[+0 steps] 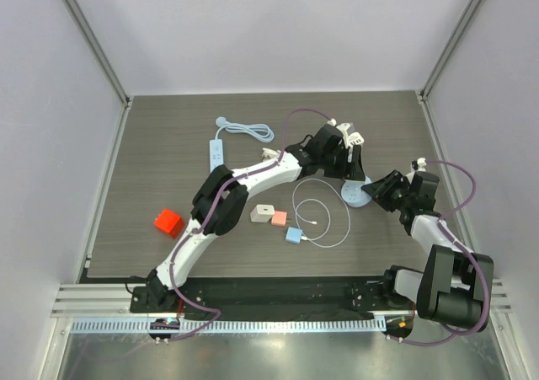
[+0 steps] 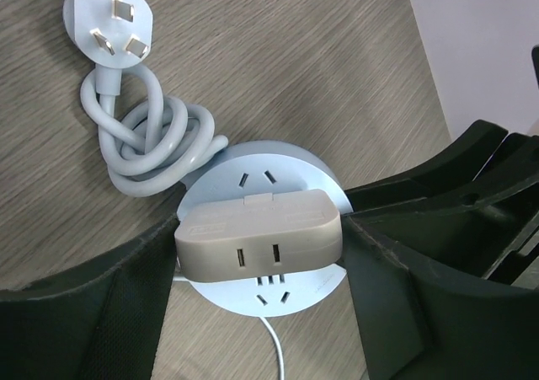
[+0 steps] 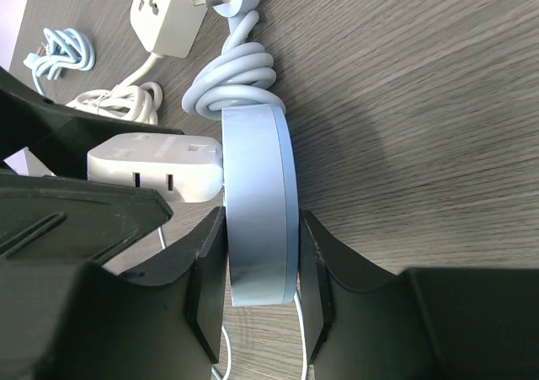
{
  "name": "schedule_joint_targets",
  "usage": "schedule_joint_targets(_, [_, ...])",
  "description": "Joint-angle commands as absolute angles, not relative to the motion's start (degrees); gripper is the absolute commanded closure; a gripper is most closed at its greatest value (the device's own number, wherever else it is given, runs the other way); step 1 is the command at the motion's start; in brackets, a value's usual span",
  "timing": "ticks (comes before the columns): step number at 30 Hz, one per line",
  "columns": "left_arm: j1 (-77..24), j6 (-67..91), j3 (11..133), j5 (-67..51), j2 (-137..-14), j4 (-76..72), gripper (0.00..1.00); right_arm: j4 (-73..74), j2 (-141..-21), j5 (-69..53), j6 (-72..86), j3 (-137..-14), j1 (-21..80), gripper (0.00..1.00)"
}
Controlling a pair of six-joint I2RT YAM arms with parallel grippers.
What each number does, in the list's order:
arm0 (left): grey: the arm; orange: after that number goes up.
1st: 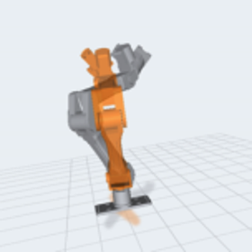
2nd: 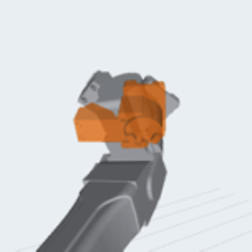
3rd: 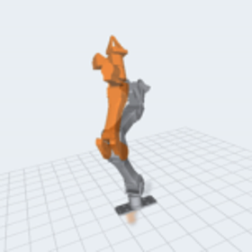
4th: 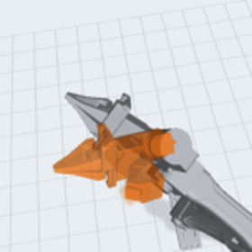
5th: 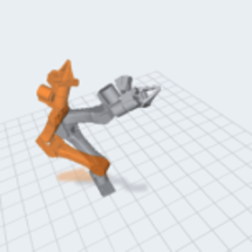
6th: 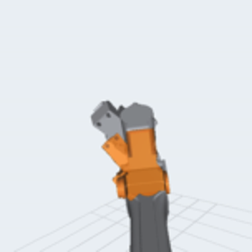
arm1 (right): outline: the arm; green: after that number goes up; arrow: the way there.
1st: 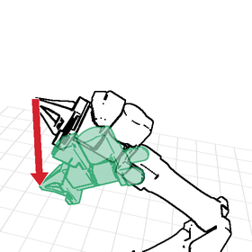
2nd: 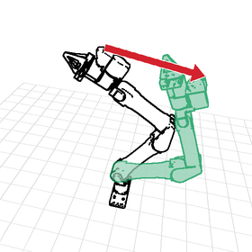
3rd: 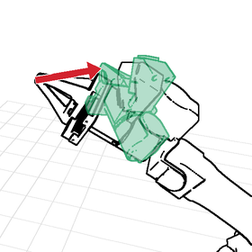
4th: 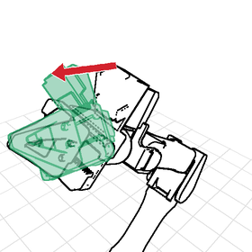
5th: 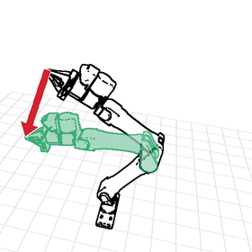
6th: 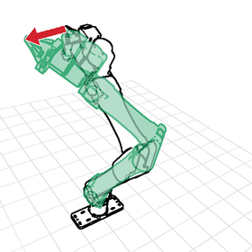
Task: Pull the plug off the socket
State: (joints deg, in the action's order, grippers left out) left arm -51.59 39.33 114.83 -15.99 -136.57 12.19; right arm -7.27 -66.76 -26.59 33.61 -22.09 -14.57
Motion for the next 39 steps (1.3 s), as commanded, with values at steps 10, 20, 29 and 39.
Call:
schedule_joint_targets(10, [-51.42,45.08,116.64,-15.21,-136.58,8.79,0.93,-1.05,-68.73,-19.86,30.41,-21.62,-14.06,0.99])
schedule_joint_targets(20, [-51.33,50.00,110.66,-13.97,-131.14,1.33,1.00,-0.62,-69.35,-19.25,30.32,-22.06,-14.06,0.99])
schedule_joint_targets(29, [-51.59,51.51,107.49,-9.94,-126.31,-1.14,1.00,-0.44,-69.61,-18.81,30.41,-22.24,-13.97,0.99])
schedule_joint_targets(39, [-52.12,49.30,101.26,-10.37,-119.36,-3.69,1.00,1.32,-71.02,-17.58,30.41,-23.03,-13.97,0.99])
